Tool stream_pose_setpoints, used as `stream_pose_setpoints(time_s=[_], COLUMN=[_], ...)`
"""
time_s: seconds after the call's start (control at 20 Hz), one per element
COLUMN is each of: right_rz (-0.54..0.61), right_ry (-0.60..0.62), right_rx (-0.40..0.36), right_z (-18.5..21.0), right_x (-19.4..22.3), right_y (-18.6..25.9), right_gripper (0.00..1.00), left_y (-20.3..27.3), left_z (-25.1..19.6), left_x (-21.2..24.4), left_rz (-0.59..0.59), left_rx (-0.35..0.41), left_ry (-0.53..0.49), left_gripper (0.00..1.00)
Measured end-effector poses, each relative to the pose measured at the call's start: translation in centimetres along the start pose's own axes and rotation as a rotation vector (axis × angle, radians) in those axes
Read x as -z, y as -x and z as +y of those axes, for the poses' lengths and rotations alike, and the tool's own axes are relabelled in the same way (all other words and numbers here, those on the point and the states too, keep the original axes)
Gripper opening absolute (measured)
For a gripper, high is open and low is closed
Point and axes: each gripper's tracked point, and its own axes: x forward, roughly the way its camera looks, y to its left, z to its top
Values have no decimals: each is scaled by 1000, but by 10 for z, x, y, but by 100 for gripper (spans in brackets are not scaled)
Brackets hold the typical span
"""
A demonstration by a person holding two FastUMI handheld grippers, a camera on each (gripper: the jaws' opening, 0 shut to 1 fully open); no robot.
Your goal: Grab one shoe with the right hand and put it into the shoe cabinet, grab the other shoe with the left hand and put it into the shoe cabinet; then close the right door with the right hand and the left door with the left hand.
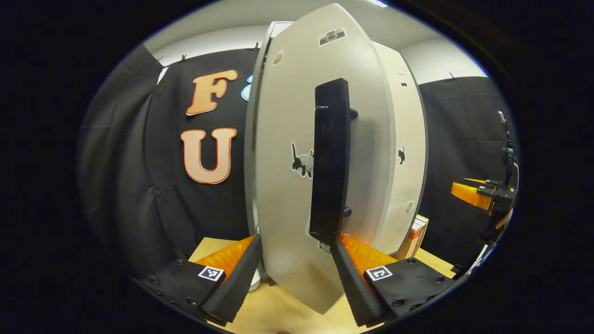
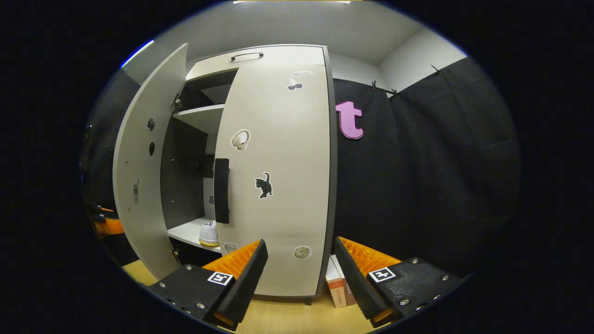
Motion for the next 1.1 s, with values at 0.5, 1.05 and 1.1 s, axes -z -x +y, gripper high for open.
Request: stream_pose_setpoints(time_s=[0.5, 1.05, 1.1], right_rz=[25, 51, 57], right_ry=[55, 40, 37], right_rx=[138, 127, 117], right_z=[-70, -71, -67], right_x=[13, 21, 22], right_y=[19, -2, -5], right_gripper=[90, 91, 91], left_y=[-89, -108, -108], left_z=[-24, -23, -24], left_x=[5, 1, 1], left_rz=[30, 21, 25], left_rx=[9, -40, -44], left_ry=[-15, -10, -7], left_gripper=[97, 97, 97])
